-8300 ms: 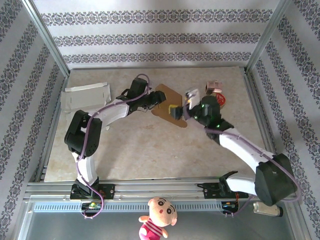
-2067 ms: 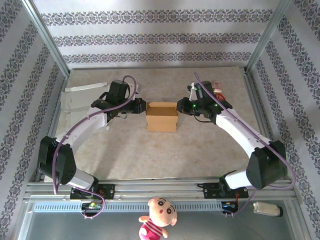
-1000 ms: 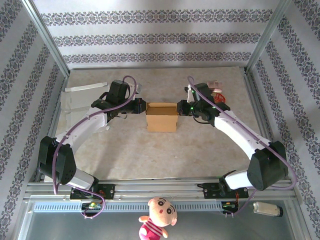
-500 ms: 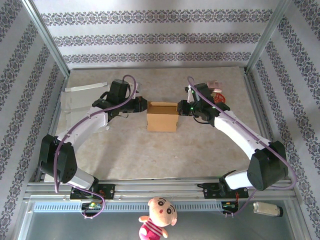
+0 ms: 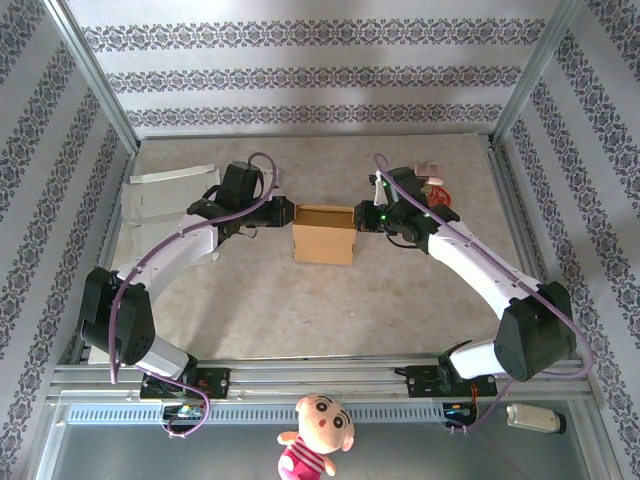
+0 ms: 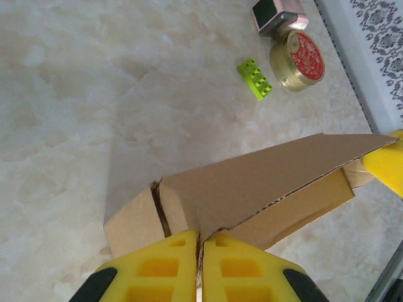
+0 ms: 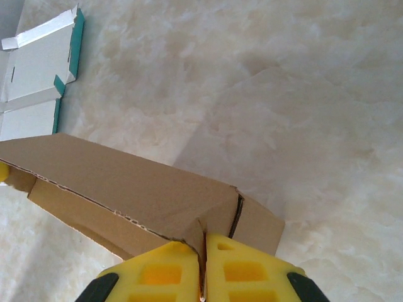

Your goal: Fold the paper box

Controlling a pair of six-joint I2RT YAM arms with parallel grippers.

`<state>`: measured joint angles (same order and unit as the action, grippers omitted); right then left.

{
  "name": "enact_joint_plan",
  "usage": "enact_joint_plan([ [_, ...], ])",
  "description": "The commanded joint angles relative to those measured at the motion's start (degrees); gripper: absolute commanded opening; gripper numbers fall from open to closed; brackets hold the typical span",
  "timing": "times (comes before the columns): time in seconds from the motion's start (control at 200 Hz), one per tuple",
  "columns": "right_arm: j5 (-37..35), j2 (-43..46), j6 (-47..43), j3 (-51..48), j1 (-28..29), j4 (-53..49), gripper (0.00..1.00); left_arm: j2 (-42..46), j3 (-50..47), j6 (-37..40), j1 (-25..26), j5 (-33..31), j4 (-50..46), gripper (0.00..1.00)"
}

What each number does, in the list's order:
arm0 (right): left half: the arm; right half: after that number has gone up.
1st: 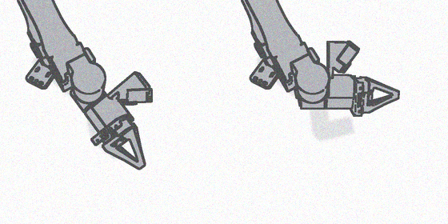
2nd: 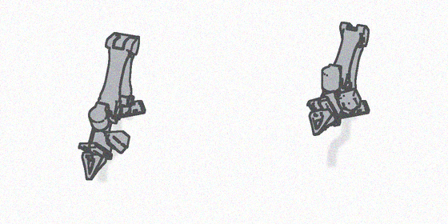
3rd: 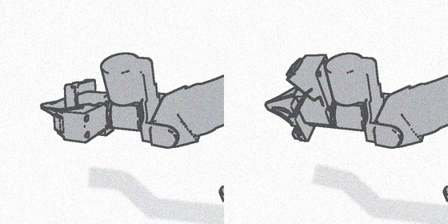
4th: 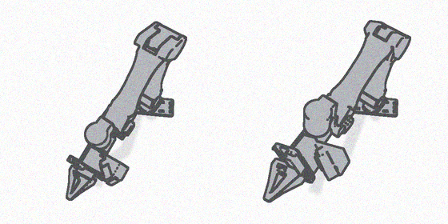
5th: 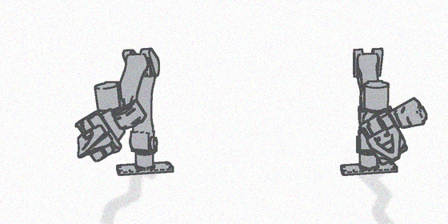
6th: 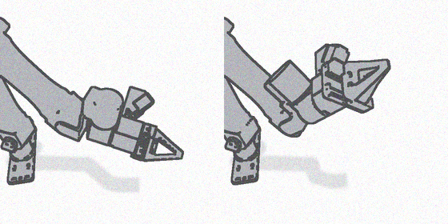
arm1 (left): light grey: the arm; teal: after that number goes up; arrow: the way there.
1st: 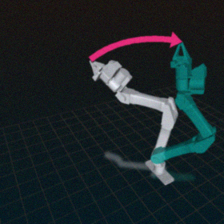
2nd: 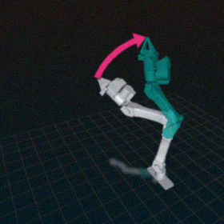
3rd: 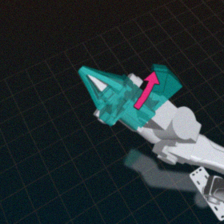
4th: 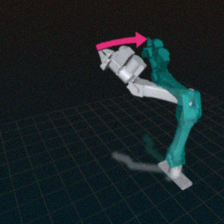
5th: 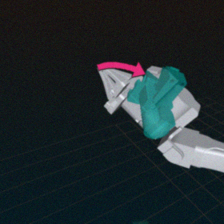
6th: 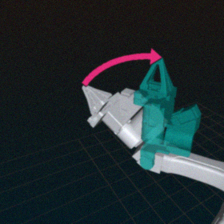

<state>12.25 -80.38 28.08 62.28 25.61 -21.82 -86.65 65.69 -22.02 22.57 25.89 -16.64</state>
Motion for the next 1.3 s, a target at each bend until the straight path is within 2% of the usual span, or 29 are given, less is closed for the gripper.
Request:
enact_joint_plan([
  [0.0, -0.3, -0.3, -0.9, -1.9, 0.7, -5.8, 0.09, -2.4, -2.9, 1.1, 0.5, -2.2, -5.6, 0.09],
  [0.12, -0.7, -0.1, -0.6, -2.2, 0.9, -5.7, 0.09, -2.5, -3.8, 1.7, 0.5, -3.3, -6.5, 0.09],
  [0.25, -0.5, 0.0, -0.6, -3.3, 2.0, -4.9, 0.16, -0.1, -5.9, 0.2, 0.5, -1.2, -3.4, 0.19],
  [0.41, 0.8, 1.2, -0.1, -2.2, 2.1, -4.5, 0.30, 3.4, -6.3, -0.8, 0.5, -0.3, -1.2, 0.36],
  [0.53, 1.7, 3.0, -0.1, -1.1, 2.0, -4.5, 0.41, 5.9, -6.1, -0.8, 0.5, -0.2, -0.8, 0.43],
  [0.66, 1.8, 5.2, -1.3, -1.1, 1.5, -4.6, 0.52, 8.9, -6.5, -1.2, 0.5, -0.5, -0.2, 0.46],
  [0.775, 2.9, 6.6, -1.9, -1.0, 0.7, -4.5, 0.54, 11.0, -5.7, -0.7, 0.5, -3.5, -1.1, 0.47],
  [0.859, 3.7, 7.3, -1.3, -0.7, 0.4, -3.7, 0.53, 11.2, -4.6, -2.2, 0.5, -4.9, -0.9, 0.47],
  [1.004, 1.6, 7.1, -0.3, -0.3, 0.4, -1.9, 0.33, 6.9, -1.1, -7.0, 0.5, -2.2, -0.1, 0.43],
  [1.144, 0.4, 4.7, -0.1, 0.0, 0.5, -2.1, 0.27, 2.0, 1.4, -9.2, 0.5, 1.6, 0.0, 0.38],
  [1.294, 2.2, 2.1, 0.8, -1.4, 1.0, -1.3, 0.19, 0.0, -0.2, -10.1, 0.5, 3.7, 0.7, 0.25],
])
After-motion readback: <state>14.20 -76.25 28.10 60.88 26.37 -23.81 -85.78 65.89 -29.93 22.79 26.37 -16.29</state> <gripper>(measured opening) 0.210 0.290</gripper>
